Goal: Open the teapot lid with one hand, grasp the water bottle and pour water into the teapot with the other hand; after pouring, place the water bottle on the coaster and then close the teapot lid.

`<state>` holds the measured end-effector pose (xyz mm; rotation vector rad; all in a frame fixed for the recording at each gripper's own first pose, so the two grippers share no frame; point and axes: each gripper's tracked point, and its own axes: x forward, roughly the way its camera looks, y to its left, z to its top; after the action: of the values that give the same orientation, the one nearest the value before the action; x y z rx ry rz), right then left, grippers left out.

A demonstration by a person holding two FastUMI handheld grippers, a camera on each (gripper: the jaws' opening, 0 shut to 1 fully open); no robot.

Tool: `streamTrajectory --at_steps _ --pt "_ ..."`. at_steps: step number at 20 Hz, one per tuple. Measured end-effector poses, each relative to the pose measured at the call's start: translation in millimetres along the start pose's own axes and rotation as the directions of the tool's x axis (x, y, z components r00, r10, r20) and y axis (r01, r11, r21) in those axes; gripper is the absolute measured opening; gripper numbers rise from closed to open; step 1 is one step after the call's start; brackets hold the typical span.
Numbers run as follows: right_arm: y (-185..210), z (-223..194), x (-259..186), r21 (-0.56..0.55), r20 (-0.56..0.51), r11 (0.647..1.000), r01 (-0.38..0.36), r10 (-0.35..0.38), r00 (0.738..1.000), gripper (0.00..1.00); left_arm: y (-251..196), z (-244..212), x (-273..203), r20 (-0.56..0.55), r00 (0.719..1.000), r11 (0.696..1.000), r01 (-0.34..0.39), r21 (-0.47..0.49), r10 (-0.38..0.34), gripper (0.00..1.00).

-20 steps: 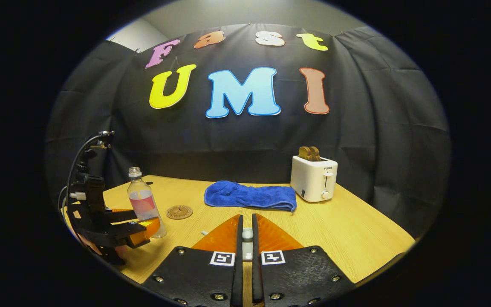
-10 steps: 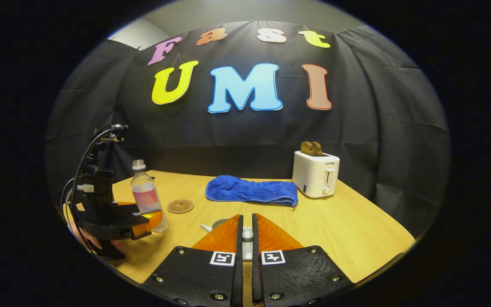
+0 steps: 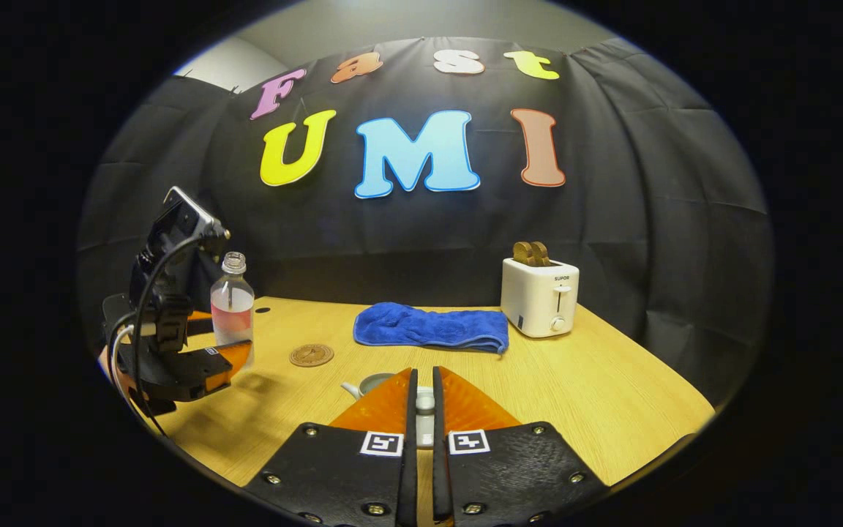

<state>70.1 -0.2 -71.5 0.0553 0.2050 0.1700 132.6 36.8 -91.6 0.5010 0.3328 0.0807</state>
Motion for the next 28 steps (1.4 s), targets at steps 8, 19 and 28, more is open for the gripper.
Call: streamTrajectory --at_steps 8,19,28 --pt "-12 -2 -11 0.003 0.008 1.000 -0.017 0.017 1.000 0.08 -7 16 -1 0.015 0.998 0.927 -0.055 0.372 0.053 0.85" --pt "-31 -8 -21 -0.005 -0.001 1.000 -0.007 0.007 1.000 0.08 -41 18 3 0.024 0.999 0.699 -0.047 0.714 0.044 0.85" --pt "-43 -14 -22 0.019 -0.007 1.000 0.001 -0.001 1.000 0.08 -68 18 14 -0.041 0.999 0.505 0.028 0.863 0.016 0.86"
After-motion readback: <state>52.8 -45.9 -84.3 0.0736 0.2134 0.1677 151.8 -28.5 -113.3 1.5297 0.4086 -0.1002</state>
